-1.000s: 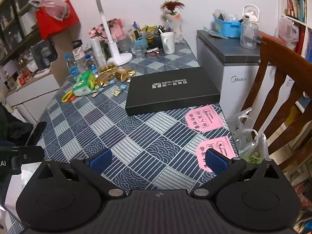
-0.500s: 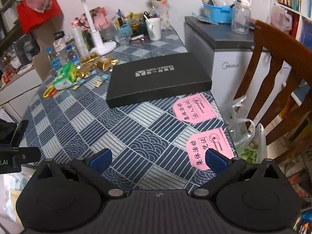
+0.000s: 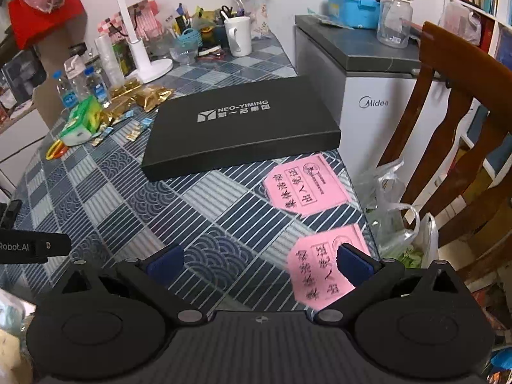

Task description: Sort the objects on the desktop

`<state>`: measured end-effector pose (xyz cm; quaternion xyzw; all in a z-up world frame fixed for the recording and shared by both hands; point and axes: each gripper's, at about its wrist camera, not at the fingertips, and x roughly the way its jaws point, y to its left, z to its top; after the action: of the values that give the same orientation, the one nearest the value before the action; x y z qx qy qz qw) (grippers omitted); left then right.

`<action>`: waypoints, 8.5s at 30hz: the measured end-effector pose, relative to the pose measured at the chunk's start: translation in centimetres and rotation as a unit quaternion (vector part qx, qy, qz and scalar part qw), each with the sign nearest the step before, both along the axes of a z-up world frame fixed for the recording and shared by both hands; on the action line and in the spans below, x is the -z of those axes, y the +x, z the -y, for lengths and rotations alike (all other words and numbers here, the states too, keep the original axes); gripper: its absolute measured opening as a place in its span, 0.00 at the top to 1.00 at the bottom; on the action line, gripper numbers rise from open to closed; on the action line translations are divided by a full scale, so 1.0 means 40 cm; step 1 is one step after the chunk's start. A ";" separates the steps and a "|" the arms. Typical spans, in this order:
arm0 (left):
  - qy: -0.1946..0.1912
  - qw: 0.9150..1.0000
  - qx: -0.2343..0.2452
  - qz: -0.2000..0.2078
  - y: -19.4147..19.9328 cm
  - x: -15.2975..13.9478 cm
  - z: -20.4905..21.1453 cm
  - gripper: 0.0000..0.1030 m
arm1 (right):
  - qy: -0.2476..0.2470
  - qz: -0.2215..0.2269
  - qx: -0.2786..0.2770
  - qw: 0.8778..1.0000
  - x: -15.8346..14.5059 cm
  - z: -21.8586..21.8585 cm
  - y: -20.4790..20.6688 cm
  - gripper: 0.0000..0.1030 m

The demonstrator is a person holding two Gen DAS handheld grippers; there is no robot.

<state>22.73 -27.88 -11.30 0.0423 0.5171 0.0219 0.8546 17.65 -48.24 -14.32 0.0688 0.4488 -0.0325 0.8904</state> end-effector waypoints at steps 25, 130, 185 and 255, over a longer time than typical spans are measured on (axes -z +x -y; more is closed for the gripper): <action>0.013 1.000 0.007 0.011 0.220 0.107 0.022 0.17 | -0.007 -0.002 -0.008 1.000 0.090 0.061 0.193 0.00; -0.213 0.975 0.009 0.060 0.587 0.269 -0.063 0.00 | 0.086 0.009 -0.026 0.996 0.222 0.250 0.707 0.00; -0.214 0.972 0.025 0.097 -0.278 -0.162 -0.459 0.00 | 0.093 0.069 -0.032 0.993 -0.228 -0.129 -0.190 0.00; -0.211 0.977 0.022 -0.025 -1.040 0.099 -0.975 0.00 | 0.105 -0.065 -0.117 0.985 -0.003 -0.658 -1.007 0.00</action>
<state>-18.88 11.14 -15.26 -0.1273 0.5299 -0.1080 0.8314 -22.62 -21.93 -14.22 0.1071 0.5119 0.1147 0.8446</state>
